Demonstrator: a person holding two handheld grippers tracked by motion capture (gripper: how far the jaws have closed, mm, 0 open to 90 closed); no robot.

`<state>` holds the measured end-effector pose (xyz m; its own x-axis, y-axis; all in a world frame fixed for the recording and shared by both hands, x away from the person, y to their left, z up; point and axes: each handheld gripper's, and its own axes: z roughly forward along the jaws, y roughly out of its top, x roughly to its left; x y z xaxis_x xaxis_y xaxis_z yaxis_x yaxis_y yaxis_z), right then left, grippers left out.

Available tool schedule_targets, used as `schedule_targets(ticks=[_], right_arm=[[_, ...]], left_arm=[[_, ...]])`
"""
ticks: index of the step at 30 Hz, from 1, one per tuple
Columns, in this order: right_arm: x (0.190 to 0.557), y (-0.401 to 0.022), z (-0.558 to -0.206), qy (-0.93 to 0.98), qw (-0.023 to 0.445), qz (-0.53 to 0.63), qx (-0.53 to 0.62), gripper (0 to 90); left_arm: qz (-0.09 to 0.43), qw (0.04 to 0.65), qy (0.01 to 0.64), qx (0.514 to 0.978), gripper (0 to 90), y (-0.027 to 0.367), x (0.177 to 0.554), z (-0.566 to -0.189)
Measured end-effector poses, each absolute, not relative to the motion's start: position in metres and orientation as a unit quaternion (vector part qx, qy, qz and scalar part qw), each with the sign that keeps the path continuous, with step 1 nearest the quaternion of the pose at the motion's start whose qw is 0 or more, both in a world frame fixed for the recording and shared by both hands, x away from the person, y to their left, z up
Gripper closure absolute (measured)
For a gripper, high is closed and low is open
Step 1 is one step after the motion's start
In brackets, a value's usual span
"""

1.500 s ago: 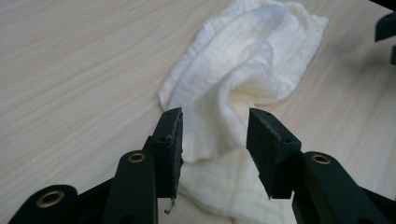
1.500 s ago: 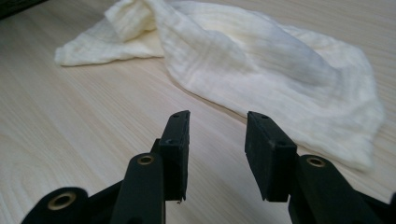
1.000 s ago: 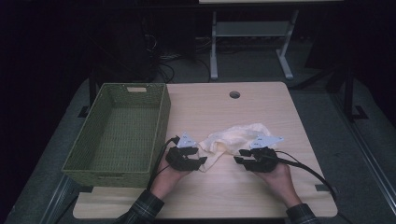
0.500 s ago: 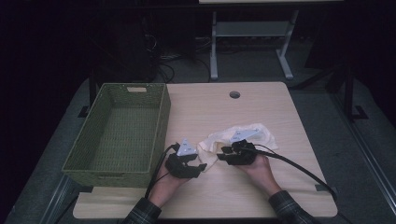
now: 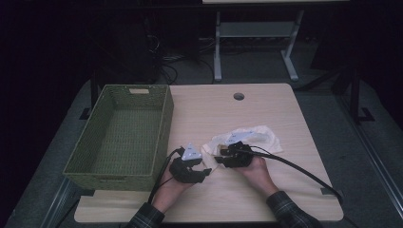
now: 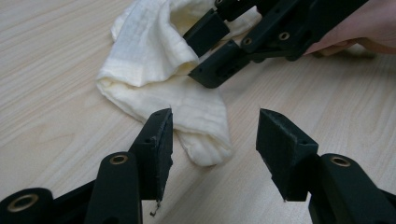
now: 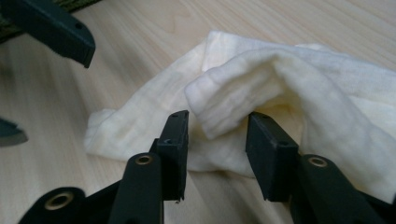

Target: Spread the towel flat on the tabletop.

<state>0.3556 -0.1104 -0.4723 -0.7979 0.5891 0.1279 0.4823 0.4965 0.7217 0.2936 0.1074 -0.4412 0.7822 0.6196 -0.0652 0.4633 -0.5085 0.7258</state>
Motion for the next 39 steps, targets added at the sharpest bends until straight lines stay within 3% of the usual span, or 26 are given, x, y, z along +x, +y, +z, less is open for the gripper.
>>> schedule_targets(ticks=[4,8,24,39], right_arm=[[0.358,-0.111,-0.471,0.863,0.077,0.388,0.315,78.6],[0.353,-0.115,-0.467,0.865,0.086,0.387,0.306,84.7],[0.325,-0.181,-0.437,0.853,0.106,0.401,0.318,86.1],[0.289,-0.250,-0.432,0.835,0.134,0.400,0.353,86.2]], left_arm=[[0.102,0.382,0.316,0.862,45.4,0.107,0.294,-0.442],[0.103,0.382,0.316,0.862,45.4,0.107,0.294,-0.442],[0.106,0.382,0.310,0.864,45.4,0.104,0.298,-0.441],[0.100,0.387,0.299,0.866,45.4,0.092,0.307,-0.440]])
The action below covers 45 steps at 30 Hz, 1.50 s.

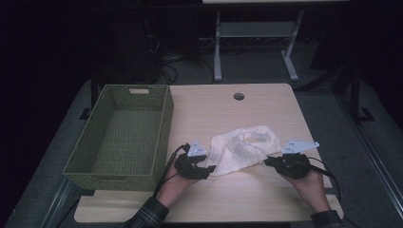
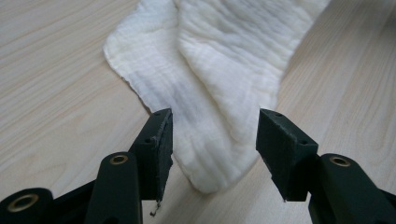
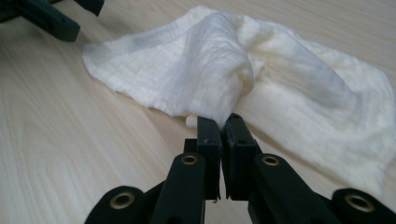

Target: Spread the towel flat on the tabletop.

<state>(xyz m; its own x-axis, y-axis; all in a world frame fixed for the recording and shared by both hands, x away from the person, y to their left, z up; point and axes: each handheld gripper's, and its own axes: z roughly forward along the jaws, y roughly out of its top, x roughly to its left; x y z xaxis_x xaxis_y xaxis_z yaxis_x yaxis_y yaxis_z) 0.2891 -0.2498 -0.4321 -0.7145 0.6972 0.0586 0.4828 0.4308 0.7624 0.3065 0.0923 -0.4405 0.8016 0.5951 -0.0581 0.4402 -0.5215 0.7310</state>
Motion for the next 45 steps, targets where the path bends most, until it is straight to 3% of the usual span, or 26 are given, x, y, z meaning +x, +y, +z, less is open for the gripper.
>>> schedule_targets(ticks=[18,21,23,25,45], right_arm=[[0.239,-0.293,-0.453,0.834,0.125,0.366,0.393,86.1],[0.235,-0.294,-0.455,0.833,0.120,0.365,0.398,82.6],[0.236,-0.295,-0.451,0.830,0.126,0.373,0.396,73.2],[0.237,-0.296,-0.449,0.828,0.130,0.377,0.395,71.0],[0.276,-0.297,-0.412,0.806,0.170,0.417,0.385,63.7]], left_arm=[[0.088,0.367,0.294,0.878,48.3,0.083,0.321,-0.450],[0.087,0.364,0.292,0.880,48.9,0.081,0.322,-0.452],[0.089,0.364,0.291,0.880,49.2,0.080,0.324,-0.451],[0.090,0.365,0.294,0.879,49.2,0.079,0.325,-0.449],[0.117,0.378,0.310,0.865,49.5,0.071,0.380,-0.430]])
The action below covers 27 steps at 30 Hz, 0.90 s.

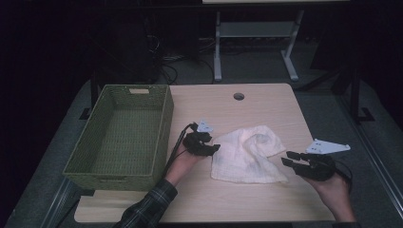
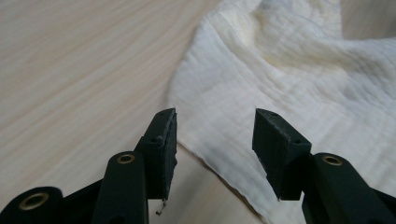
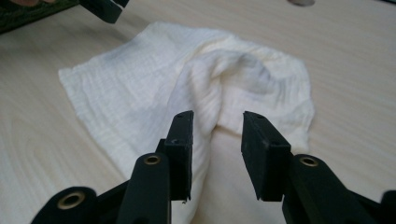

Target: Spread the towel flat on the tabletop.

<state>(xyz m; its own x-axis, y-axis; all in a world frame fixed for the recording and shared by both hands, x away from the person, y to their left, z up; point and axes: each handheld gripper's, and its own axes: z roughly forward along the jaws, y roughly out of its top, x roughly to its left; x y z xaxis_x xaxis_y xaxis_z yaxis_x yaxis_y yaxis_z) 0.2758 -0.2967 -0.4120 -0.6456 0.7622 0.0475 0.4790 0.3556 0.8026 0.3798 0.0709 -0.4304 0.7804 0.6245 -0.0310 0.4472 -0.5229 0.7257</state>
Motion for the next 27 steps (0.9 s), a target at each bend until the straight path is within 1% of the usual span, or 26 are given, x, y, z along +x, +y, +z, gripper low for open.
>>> schedule_targets(ticks=[3,4,8,9,15,17,21,22,23,24,25,26,27], right_arm=[[0.288,-0.294,-0.412,0.807,0.174,0.412,0.386,63.7],[0.297,-0.291,-0.415,0.809,0.169,0.410,0.387,63.7],[0.307,-0.284,-0.419,0.812,0.162,0.408,0.385,63.9],[0.312,-0.279,-0.422,0.815,0.158,0.404,0.383,63.9],[0.314,-0.269,-0.432,0.825,0.147,0.395,0.377,63.8],[0.314,-0.269,-0.434,0.826,0.146,0.394,0.375,63.8],[0.313,-0.272,-0.434,0.825,0.145,0.395,0.378,63.8],[0.313,-0.272,-0.435,0.824,0.145,0.396,0.379,63.8],[0.313,-0.273,-0.435,0.822,0.143,0.399,0.380,63.8],[0.312,-0.273,-0.435,0.824,0.144,0.397,0.377,63.8],[0.312,-0.273,-0.435,0.824,0.144,0.397,0.377,63.8],[0.311,-0.273,-0.436,0.823,0.139,0.396,0.382,63.8],[0.311,-0.273,-0.436,0.823,0.138,0.396,0.383,63.9]], left_arm=[[0.118,0.380,0.315,0.861,49.7,0.068,0.391,-0.430],[0.121,0.378,0.312,0.863,50.1,0.066,0.400,-0.431],[0.116,0.381,0.313,0.862,50.5,0.061,0.412,-0.433],[0.110,0.381,0.307,0.865,50.5,0.056,0.421,-0.436],[0.101,0.377,0.296,0.872,51.1,0.040,0.434,-0.446],[0.097,0.371,0.291,0.876,53.1,0.035,0.437,-0.452],[0.087,0.363,0.297,0.879,61.4,0.029,0.443,-0.459],[0.083,0.363,0.301,0.878,61.4,0.028,0.444,-0.461],[0.078,0.362,0.301,0.879,66.6,0.026,0.445,-0.462],[0.075,0.357,0.298,0.882,79.6,0.025,0.445,-0.463],[0.075,0.357,0.298,0.882,85.2,0.025,0.445,-0.463],[0.074,0.355,0.296,0.884,88.3,0.025,0.445,-0.463],[0.068,0.355,0.298,0.884,88.9,0.026,0.445,-0.463]])
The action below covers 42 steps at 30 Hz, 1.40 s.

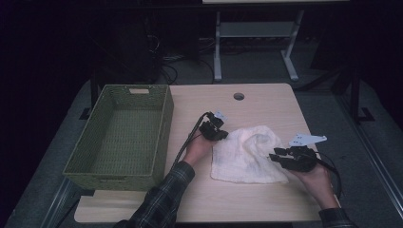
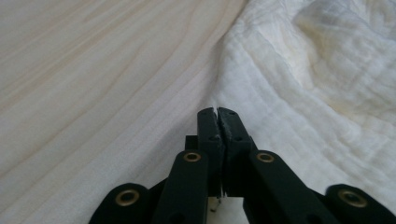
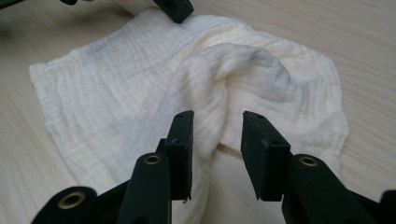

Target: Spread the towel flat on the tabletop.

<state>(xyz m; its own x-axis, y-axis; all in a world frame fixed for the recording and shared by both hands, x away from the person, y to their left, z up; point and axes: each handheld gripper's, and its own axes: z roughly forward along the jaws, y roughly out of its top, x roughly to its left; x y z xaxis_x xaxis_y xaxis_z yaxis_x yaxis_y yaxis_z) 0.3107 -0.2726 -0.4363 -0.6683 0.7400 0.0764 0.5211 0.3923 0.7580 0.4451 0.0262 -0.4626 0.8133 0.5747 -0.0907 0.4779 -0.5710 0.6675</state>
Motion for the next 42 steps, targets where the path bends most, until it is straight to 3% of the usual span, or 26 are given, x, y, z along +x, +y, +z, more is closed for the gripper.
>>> schedule_targets(ticks=[9,15,22,33,39,42], right_arm=[[0.308,-0.271,-0.442,0.828,0.134,0.390,0.381,63.9],[0.306,-0.273,-0.446,0.826,0.132,0.386,0.389,64.2],[0.305,-0.284,-0.448,0.822,0.137,0.382,0.399,64.3],[0.304,-0.294,-0.453,0.818,0.146,0.370,0.416,64.5],[0.302,-0.297,-0.453,0.816,0.146,0.369,0.420,64.4],[0.302,-0.298,-0.453,0.816,0.148,0.371,0.419,64.4]], left_arm=[[0.091,0.391,0.279,0.872,89.5,0.033,0.432,-0.431],[0.077,0.429,0.234,0.869,89.5,0.016,0.399,-0.410],[0.052,0.432,0.191,0.880,89.6,-0.006,0.366,-0.418],[0.007,0.378,0.144,0.915,88.9,-0.035,0.328,-0.460],[0.035,0.400,0.149,0.904,69.8,-0.028,0.340,-0.441],[0.048,0.406,0.155,0.899,65.6,-0.022,0.350,-0.432]])
